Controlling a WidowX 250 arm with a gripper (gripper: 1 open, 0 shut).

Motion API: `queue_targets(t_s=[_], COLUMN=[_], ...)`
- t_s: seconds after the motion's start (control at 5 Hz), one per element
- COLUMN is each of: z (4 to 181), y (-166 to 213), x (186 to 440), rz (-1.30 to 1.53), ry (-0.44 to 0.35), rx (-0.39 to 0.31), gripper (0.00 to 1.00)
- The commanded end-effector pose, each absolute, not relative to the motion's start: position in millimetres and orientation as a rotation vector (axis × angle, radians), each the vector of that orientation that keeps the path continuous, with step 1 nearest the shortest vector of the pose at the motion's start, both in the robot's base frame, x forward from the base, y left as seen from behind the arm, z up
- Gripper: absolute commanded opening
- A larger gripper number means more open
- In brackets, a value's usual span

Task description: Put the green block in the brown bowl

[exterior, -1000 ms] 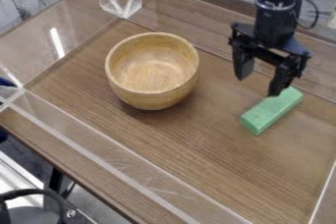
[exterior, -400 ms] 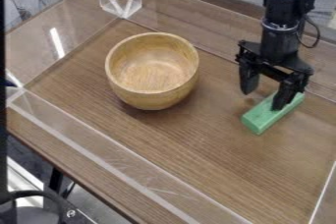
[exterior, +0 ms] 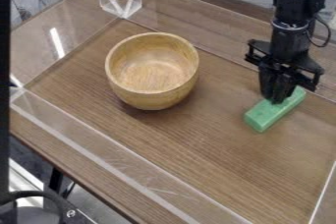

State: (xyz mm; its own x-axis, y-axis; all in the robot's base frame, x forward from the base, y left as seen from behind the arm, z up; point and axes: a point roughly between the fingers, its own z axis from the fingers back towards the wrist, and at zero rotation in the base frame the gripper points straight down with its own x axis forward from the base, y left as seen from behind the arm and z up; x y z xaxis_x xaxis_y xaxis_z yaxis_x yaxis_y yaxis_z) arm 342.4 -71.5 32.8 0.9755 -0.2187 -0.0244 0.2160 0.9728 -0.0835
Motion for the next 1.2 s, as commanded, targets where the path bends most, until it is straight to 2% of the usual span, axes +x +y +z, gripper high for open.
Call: queue_targets(t_s=[0.0,0.2,0.4,0.6,0.8,1.0], z=[52.0,79.1,113.6,123.0,115.6,102.0], y=[-67.2,-60.8,-49.6,-46.4,-49.6,-52.0], x=[342.5,338.2,332.5,332.9,335.4,338.5], rz=[-0.217,-0.21,-0.193,-0.189,-0.202,-0.205], ry=[-0.012,-0.062,-0.128,-0.142,-0.132,-0.108], rx=[-0.08,-0.077,-0.072,-0.069,-0.075,-0.079], gripper=[0.0,0.0,0.0,0.0,1.0,1.0])
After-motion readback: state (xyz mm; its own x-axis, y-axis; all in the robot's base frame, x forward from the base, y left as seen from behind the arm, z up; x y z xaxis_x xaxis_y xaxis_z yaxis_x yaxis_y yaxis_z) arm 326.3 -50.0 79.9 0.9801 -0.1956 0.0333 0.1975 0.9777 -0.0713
